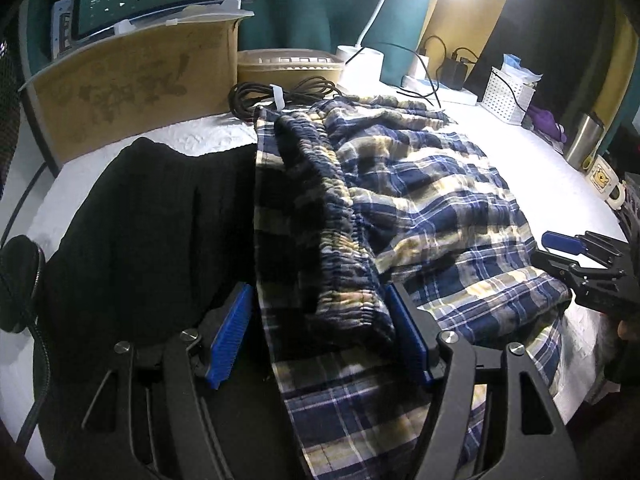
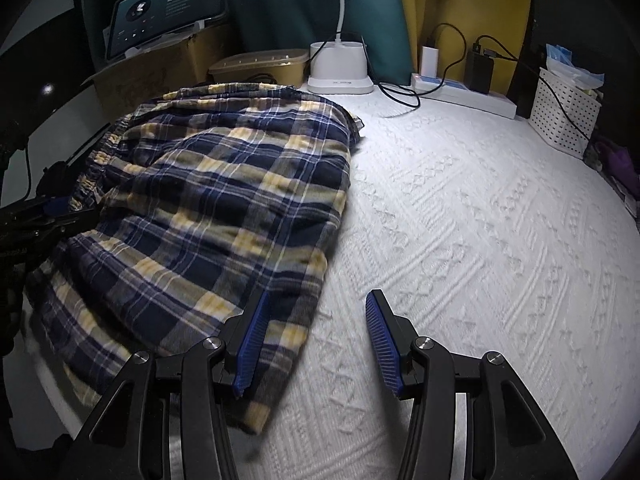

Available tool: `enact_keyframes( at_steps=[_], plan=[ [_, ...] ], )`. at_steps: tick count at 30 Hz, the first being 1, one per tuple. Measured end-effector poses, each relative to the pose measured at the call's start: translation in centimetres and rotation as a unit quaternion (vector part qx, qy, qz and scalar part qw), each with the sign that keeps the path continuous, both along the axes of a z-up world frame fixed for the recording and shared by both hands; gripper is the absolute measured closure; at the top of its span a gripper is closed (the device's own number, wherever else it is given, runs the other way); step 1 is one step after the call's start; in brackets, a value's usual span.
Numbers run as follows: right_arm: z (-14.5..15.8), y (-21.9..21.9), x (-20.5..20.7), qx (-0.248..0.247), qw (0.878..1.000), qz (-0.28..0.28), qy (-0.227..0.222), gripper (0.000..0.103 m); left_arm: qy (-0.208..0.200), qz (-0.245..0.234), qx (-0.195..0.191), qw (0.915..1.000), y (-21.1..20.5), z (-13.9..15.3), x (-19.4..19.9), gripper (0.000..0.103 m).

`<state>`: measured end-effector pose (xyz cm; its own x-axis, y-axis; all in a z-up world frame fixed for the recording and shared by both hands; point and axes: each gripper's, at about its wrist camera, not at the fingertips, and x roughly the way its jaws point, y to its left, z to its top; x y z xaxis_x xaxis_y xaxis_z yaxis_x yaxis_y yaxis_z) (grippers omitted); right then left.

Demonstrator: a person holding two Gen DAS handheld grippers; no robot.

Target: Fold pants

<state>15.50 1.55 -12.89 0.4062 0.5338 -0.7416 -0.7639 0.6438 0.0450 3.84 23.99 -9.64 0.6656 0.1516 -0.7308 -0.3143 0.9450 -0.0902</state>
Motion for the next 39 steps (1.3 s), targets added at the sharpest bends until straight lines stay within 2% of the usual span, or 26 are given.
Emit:
enact_keyframes(
  at_steps=[8, 21, 25, 31, 39],
  plan=[
    [0.2, -1.5, -1.1, 0.0, 1.0, -0.005, -0.006, 0.051, -0.01, 0.007, 0.03, 0.9995, -1.5, 0.7, -1.2, 0.034],
    [0.7, -5.4, -3.0, 0.006, 0.999, -0.029, -0.017, 0.051, -0.044, 0.012, 0.036, 0.9983, -4.0, 2.3, -2.8, 0.034],
    [0.8, -6.8, -3.5, 0.011, 0.999, -0.042, -0.019, 0.051, -0.056, -0.008, 0.041, 0.9976, -6.0, 2.7, -3.0, 0.034],
    [1.6, -8.7, -4.7, 0.021, 0.998, -0.055, -0.032, 0.051, -0.047, -0.041, 0.045, 0.9971, -8.3, 2.5, -2.8, 0.034],
    [3.0, -11.7, -5.9, 0.036, 0.995, -0.078, -0.054, 0.051, -0.067, -0.081, 0.047, 0.9933, -11.9, 3.8, -2.6, 0.034]
  ],
)
